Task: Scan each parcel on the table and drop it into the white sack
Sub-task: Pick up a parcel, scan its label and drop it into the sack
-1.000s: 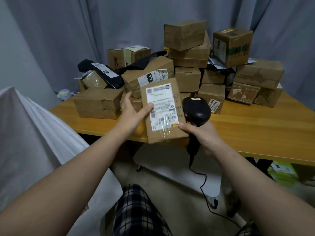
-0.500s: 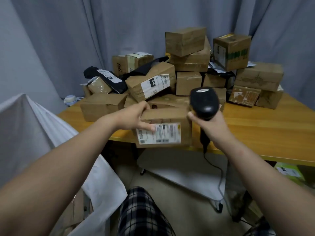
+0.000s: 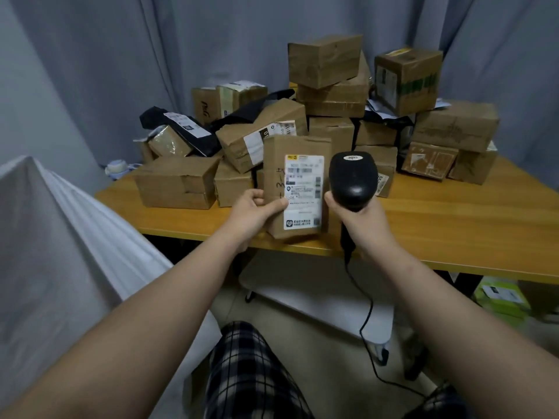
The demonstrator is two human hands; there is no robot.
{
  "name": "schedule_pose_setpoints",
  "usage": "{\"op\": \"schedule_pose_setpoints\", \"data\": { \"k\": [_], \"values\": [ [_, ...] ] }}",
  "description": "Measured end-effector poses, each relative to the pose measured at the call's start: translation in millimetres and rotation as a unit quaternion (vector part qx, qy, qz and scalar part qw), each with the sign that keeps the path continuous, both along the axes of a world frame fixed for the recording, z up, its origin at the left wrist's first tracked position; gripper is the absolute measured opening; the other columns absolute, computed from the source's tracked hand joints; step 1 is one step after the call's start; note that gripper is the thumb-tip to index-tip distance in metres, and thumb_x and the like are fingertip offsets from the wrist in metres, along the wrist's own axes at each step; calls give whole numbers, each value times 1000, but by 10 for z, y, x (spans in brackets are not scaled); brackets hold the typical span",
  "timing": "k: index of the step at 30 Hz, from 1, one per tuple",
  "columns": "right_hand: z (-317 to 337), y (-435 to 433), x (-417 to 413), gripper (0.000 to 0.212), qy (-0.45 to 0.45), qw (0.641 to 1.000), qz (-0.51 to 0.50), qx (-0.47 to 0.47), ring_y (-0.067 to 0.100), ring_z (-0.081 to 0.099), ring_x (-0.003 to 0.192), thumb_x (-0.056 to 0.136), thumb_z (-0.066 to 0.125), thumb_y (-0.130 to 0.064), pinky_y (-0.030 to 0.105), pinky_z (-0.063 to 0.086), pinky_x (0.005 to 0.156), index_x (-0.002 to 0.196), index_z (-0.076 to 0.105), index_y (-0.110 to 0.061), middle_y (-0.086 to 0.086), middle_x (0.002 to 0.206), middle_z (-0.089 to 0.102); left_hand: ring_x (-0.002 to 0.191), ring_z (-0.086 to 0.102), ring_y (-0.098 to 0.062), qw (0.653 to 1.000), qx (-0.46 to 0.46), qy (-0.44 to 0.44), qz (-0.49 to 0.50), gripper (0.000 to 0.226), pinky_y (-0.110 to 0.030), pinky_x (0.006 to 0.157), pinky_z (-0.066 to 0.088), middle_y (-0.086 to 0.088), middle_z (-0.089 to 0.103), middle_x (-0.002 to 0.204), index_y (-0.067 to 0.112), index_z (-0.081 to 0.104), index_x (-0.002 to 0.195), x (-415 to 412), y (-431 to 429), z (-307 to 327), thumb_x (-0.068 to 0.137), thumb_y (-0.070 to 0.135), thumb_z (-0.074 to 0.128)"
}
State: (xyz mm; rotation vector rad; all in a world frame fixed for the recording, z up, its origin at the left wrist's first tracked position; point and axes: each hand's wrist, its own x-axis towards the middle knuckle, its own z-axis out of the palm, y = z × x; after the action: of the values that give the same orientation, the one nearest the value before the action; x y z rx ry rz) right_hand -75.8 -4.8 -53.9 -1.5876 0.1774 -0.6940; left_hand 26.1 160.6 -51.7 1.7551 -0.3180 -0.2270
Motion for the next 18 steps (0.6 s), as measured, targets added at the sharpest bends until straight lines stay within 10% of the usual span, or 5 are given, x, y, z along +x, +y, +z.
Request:
{"op": "schedule_pose_setpoints", "data": {
  "k": [9, 18],
  "values": [
    [-135, 105, -55, 18, 46, 994, 26, -91, 8, 54, 43, 83, 73, -10, 23, 43, 45, 94, 63, -1, -4, 52, 60, 83, 60, -2, 998, -40, 13, 38, 68, -17, 66, 46, 5, 61, 95, 10, 32, 140, 109, 59, -160, 85, 16, 72],
    [-196, 235, -32, 25, 73, 996, 3, -57, 14, 55, 39, 88, 69, -24, 24, 45, 42, 85, 61, 1, 4, 52, 59, 84, 60, -1, 999, -31, 7, 31, 66, -16, 64, 46, 6, 62, 96, 12, 33, 139, 134, 32, -143, 85, 17, 71]
  ]
}}
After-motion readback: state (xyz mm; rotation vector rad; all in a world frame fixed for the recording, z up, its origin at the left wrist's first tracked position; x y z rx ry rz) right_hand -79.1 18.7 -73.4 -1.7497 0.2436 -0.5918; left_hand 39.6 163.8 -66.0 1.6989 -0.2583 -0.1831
